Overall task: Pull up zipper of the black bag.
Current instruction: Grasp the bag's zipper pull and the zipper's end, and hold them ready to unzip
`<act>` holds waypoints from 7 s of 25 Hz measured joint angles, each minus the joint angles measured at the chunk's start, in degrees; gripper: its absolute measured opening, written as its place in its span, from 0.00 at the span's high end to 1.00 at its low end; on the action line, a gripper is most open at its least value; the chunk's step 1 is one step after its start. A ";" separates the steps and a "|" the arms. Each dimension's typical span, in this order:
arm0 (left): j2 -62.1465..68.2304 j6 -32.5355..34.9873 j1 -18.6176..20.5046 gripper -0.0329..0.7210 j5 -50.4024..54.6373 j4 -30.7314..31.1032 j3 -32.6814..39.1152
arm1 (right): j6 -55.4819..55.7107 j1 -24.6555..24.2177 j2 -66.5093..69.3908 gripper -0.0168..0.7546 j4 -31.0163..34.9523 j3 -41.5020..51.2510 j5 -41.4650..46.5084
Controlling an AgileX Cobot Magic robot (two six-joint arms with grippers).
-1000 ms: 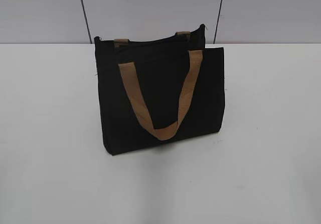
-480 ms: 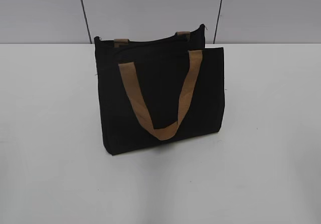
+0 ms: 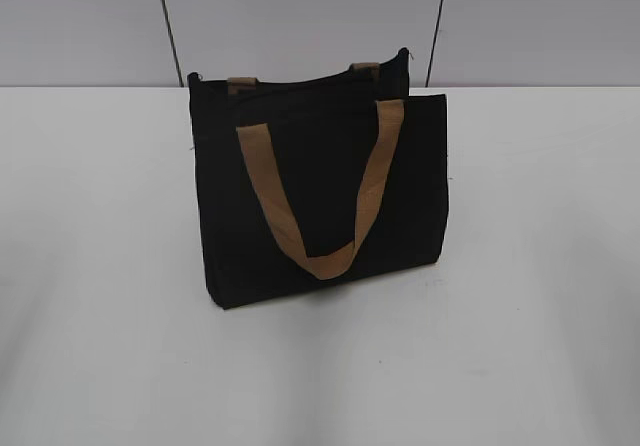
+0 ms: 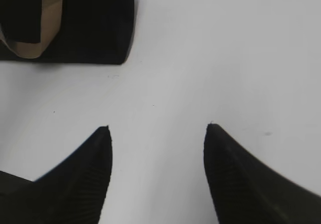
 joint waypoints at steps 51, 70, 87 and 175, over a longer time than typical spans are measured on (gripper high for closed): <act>88.38 128.22 -6.39 0.43 4.21 -88.34 -15.45 | -11.35 0.06 14.20 0.41 11.02 -10.27 -2.03; 90.75 131.44 -6.63 0.44 5.91 -88.48 -18.53 | -11.35 0.06 14.20 0.41 11.07 -10.27 -2.07; 90.15 130.58 -6.63 0.92 2.87 -88.43 -18.53 | -14.01 0.06 14.20 0.41 16.58 -10.34 -5.46; 60.15 100.55 -6.63 0.92 -6.49 -75.34 -18.48 | -29.50 36.33 71.90 0.65 21.35 -46.25 -19.68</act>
